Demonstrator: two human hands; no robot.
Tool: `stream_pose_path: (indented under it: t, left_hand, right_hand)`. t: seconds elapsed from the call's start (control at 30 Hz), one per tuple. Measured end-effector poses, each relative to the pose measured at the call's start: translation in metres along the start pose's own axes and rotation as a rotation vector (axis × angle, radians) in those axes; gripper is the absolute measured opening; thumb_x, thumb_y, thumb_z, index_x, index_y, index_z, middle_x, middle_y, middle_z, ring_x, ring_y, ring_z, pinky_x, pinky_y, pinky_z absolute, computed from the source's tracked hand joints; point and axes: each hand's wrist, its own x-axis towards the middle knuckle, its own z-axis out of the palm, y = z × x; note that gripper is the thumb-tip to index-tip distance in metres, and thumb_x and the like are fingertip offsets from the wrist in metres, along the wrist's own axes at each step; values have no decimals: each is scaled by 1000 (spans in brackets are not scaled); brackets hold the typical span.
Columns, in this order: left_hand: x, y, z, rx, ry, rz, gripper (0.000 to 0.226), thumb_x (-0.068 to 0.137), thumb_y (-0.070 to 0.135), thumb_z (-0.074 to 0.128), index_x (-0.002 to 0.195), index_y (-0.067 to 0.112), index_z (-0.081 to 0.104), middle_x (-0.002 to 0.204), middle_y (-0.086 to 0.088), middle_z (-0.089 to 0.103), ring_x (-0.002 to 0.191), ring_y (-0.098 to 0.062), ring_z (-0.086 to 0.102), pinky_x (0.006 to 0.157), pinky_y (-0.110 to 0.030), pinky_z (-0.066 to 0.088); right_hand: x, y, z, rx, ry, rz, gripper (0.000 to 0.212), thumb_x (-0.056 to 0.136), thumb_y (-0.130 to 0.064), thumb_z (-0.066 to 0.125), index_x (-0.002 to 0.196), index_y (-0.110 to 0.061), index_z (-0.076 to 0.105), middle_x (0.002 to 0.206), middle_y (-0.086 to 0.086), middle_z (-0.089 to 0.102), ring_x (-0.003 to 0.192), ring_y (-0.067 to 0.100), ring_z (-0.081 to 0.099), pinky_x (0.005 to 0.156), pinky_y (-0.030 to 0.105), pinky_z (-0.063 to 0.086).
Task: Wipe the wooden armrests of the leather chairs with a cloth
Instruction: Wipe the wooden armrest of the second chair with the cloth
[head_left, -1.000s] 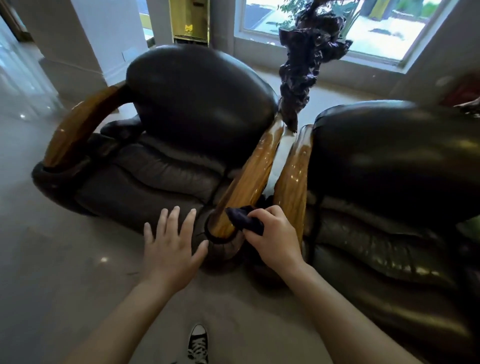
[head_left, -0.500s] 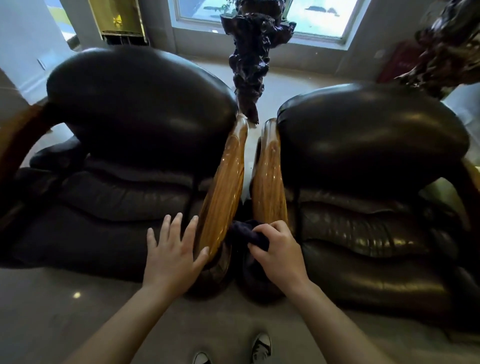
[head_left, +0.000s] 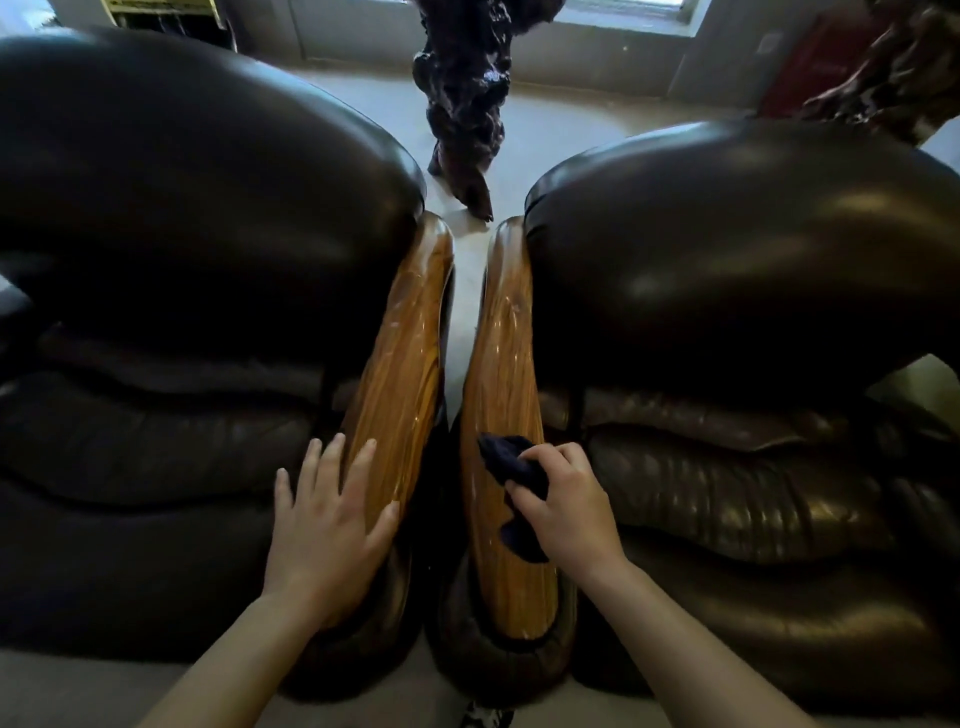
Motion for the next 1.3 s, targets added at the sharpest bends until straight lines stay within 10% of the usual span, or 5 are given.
stream_pose_path:
  t: [0.6, 0.83, 1.3]
  left_hand:
    - [206, -51, 141, 1, 75, 283, 71, 93, 58, 31, 156, 24, 21, 164, -13, 16, 153, -28, 4, 121, -58, 13]
    - [208, -63, 158, -97, 150, 299, 68, 93, 51, 38, 154, 23, 27, 162, -11, 22, 153, -24, 9, 122, -54, 13]
    - [208, -63, 154, -151, 145, 276, 63, 92, 47, 39, 151, 24, 35, 160, -8, 28, 152, -21, 14, 122, -52, 14]
  right_hand:
    - [183, 85, 87, -92, 242, 74, 30, 91, -27, 70, 118, -25, 59, 126, -5, 43, 107, 12, 55, 84, 32, 58]
    - [197, 110, 113, -343, 123, -128, 63, 97, -55, 42, 156, -39, 24, 168, -8, 10, 155, 19, 2, 122, 48, 18]
    - [204, 121, 127, -440, 144, -215, 70, 101, -60, 32, 158, -21, 20, 168, 1, 16, 156, 18, 4, 123, 45, 20]
